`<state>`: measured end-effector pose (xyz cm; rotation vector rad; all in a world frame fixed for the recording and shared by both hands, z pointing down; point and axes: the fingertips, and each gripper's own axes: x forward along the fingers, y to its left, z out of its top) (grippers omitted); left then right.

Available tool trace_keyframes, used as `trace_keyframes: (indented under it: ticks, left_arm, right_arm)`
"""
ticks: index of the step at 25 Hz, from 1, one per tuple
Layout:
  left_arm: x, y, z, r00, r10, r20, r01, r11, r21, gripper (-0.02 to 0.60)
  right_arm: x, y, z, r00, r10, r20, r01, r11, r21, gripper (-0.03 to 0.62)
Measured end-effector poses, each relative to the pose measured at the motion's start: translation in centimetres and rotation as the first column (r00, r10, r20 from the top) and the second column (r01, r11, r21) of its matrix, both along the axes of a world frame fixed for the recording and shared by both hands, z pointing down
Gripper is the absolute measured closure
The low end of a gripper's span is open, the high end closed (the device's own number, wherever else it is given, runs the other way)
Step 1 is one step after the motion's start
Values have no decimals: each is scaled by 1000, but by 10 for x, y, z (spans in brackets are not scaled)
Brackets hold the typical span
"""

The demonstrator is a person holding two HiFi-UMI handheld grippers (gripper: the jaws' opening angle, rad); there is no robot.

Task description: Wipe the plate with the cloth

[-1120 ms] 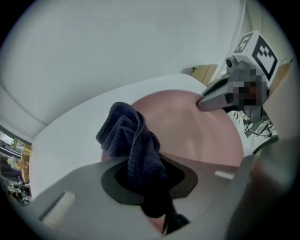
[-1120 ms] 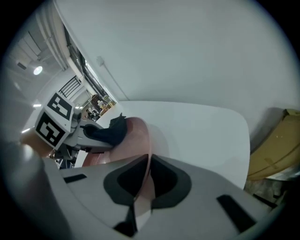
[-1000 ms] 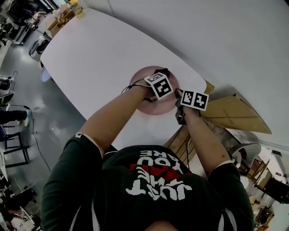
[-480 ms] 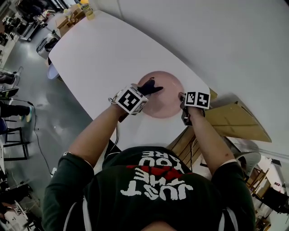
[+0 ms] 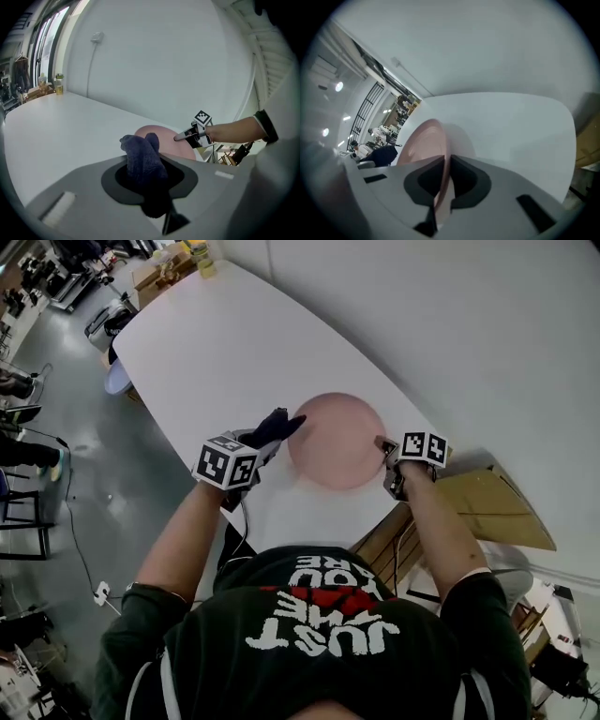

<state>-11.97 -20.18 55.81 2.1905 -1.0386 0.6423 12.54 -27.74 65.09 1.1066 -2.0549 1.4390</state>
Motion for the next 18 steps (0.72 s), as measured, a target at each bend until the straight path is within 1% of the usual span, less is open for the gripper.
trace_keyframes:
  ticks: [1,3,5,7,9,11,13,15,16,18]
  left_arm:
    - [-2,-2,-4,1000,-5,-12,5,1000,9,497]
    - [-6,-9,-17,999,-11,-32,12,999,38,497]
    - [-10,-18,-37,998,-16,-53,20,996,82,497]
    - [-9,-25,-62,996,-18,-89,29,991,131,497]
    - [0,-24,-87,990,4,-141,21,985,173,497]
    - [22,-14,-105,981,62,-185,-24,979,203,497]
    - [53,2,-111,969,137,-205,-95,974,205,497]
    - [87,18,-105,956,206,-208,-167,968,190,497]
    - [104,24,-101,951,229,-209,-193,964,181,497]
    - [133,25,-94,941,249,-228,-213,962,169,497]
  right_arm:
    - [-1,1,-4,1000,6,30,-6,1000,21,577]
    - [0,0,-16,998,8,56,-13,997,74,577]
    - [4,-5,-31,995,41,86,-51,992,116,577]
    - [13,-18,-53,983,117,144,-139,978,154,577]
    - [25,-34,-80,956,203,211,-244,951,189,577]
    - [36,-51,-110,923,271,273,-335,915,224,577]
    - [41,-67,-146,891,310,332,-403,876,264,577]
    - [40,-80,-184,868,315,383,-442,842,309,577]
    - [36,-84,-202,863,306,403,-449,830,332,577]
    - [19,-89,-233,861,273,428,-444,814,374,577]
